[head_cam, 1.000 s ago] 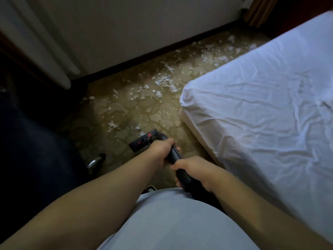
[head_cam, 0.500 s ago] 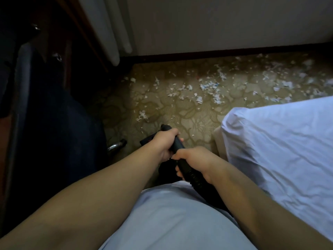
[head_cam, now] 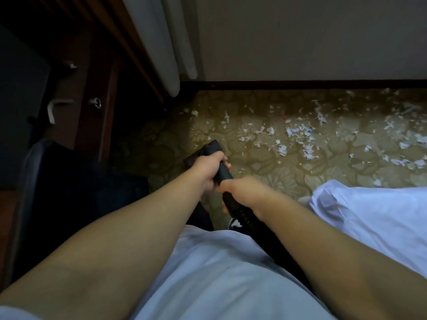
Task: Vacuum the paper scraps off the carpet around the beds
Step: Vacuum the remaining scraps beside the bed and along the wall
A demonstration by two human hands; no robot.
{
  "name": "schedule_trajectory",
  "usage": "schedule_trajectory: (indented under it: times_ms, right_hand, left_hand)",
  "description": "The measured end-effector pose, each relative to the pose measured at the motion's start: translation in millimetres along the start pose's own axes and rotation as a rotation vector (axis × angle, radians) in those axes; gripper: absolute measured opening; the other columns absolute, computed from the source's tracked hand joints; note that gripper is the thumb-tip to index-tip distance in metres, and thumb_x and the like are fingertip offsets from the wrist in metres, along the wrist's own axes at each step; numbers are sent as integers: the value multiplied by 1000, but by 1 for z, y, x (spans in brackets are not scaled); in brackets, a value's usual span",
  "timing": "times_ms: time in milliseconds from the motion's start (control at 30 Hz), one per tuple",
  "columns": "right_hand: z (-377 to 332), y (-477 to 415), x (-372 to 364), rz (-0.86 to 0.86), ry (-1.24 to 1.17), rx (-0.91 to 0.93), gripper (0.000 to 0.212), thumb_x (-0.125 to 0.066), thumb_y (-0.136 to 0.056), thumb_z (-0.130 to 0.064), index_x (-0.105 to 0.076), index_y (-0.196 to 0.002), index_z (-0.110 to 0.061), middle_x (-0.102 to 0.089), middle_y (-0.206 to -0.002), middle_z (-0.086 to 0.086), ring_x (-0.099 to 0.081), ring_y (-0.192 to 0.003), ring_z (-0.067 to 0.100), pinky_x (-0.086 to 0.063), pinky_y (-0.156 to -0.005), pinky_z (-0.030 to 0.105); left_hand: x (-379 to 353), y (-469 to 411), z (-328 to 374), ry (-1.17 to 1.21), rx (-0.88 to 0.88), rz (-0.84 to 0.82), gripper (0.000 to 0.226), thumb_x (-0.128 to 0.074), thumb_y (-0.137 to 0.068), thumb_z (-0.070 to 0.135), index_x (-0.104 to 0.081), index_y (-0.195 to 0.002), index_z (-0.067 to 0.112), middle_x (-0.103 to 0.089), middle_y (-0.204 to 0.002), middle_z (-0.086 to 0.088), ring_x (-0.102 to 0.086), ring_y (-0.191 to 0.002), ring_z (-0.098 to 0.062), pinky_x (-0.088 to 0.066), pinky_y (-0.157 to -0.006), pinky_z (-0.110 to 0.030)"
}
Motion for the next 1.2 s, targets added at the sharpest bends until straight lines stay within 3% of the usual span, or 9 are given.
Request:
schedule_trajectory:
  times_ms: [133, 333, 500, 600, 700, 933, 1067, 1133, 1200]
  right_hand:
    - [-62, -36, -6, -31, -43, -2, 20, -71, -94, -16, -67, -104, 0, -68, -72, 13, -67, -53, 22, -52, -47, 26]
    - [-155, -95, -19, 10, -54, -10, 24, -73, -87, -17, -70, -100, 3, -71, -63, 11, -67, -50, 23, -52, -50, 29]
    - [-222, -133, -31, 14, -78, -27, 23, -73, -84, -16, -71, -99, 2, -71, -67, 14, -66, -52, 25, -53, -55, 31]
    - [-243, -155, -38, -17, -56, -89, 31, -74, -79, -14, -70, -105, 3, -72, -75, 17, -68, -61, 29, -56, -62, 37]
    - [-256, -169, -41, -58, -28, -142, 26, -67, -80, -5, -66, -106, 1, -71, -75, 17, -69, -62, 30, -58, -59, 37]
    - [-253, -175, -28, 2, -34, -136, 18, -68, -85, -2, -66, -102, 3, -66, -59, 9, -63, -46, 21, -52, -44, 27]
    - [-229, -160, -9, 9, -47, -144, 2, -65, -87, -2, -65, -88, 0, -63, -56, 8, -59, -45, 20, -49, -43, 25]
    - [-209, -148, 5, 8, -47, -152, 6, -63, -87, -1, -64, -82, -1, -61, -54, 8, -58, -42, 20, -47, -42, 24]
    - [-181, -134, 20, 12, -59, -160, 9, -62, -87, -1, -64, -79, -1, -61, -54, 9, -57, -41, 20, -47, -43, 24]
  left_hand:
    - [7, -26, 70, -39, -26, 18, 9, -61, -94, 16, -65, -95, 7, -62, -76, -5, -60, -69, -18, -54, -64, -32]
    - [22, -74, 173, -109, -53, 13, 27, -62, -91, 15, -68, -115, 3, -64, -81, -8, -63, -76, -23, -54, -60, -30]
    - [32, -104, 249, -116, -82, 14, 15, -62, -91, 14, -66, -103, 5, -64, -80, -7, -64, -76, -23, -59, -81, -38]
    - [35, -121, 273, -110, -112, -3, 6, -60, -93, 11, -61, -98, 7, -62, -80, -6, -64, -70, -19, -59, -76, -35]
    - [37, -125, 286, -126, -139, 3, 10, -61, -93, 8, -52, -92, 12, -63, -84, -8, -64, -70, -18, -58, -69, -34]
    - [23, -129, 285, -105, -98, -22, 11, -61, -95, 8, -52, -93, 14, -63, -83, -8, -64, -78, -20, -57, -88, -43]
    - [-3, -119, 257, -137, -42, -39, 10, -60, -97, 8, -53, -90, 12, -61, -78, -7, -61, -73, -19, -54, -85, -40]
    - [-18, -116, 234, -170, -16, -44, 9, -61, -96, 10, -54, -92, 13, -63, -78, -7, -62, -74, -20, -55, -91, -43]
    - [-33, -109, 205, -212, -7, -40, 10, -63, -95, 11, -53, -96, 13, -64, -79, -7, -63, -74, -19, -56, -86, -42]
Point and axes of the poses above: each hand's wrist, its own y-axis away from the middle knuckle, its own x-axis out of the back of the hand, z = x × y, the point moved 8 cm from there along -y, towards the middle knuckle
